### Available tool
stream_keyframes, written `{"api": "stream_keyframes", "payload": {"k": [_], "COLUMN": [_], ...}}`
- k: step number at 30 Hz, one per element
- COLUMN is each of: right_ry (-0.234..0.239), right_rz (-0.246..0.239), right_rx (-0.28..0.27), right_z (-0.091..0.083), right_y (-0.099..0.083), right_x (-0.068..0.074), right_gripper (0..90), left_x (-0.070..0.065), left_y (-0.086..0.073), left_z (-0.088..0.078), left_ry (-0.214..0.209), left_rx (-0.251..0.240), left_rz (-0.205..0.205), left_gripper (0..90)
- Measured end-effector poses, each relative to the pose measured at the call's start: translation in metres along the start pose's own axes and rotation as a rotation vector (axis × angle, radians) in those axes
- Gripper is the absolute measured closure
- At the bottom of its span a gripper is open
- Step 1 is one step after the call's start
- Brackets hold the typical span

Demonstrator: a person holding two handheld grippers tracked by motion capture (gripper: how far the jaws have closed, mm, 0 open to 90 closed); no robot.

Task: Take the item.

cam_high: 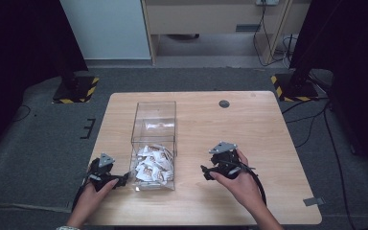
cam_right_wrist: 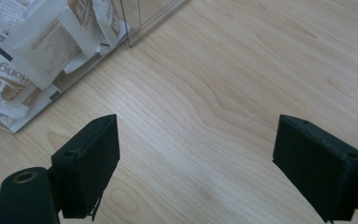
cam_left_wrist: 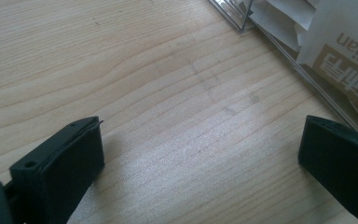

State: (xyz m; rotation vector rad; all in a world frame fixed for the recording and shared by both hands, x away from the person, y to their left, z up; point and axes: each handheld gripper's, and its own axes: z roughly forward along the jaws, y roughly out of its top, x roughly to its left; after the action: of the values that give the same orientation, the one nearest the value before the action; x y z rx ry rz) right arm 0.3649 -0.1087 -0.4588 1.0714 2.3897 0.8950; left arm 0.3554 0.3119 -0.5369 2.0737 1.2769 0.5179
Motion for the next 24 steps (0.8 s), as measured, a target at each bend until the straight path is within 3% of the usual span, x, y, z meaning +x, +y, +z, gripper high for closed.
{"api": "stream_keyframes", "payload": {"k": [24], "right_ry": [0.034], "right_rz": [-0.037], "right_rx": [-0.005], "right_z": [-0.006], "right_y": [0.043], "right_x": [0.014], "right_gripper": [21.1], "left_x": [0.000], "left_y": [0.000], "left_z": [0.000], "left_ry": [0.000], "left_rx": [0.000], "left_rz": [-0.001], "left_gripper": [0.0]}}
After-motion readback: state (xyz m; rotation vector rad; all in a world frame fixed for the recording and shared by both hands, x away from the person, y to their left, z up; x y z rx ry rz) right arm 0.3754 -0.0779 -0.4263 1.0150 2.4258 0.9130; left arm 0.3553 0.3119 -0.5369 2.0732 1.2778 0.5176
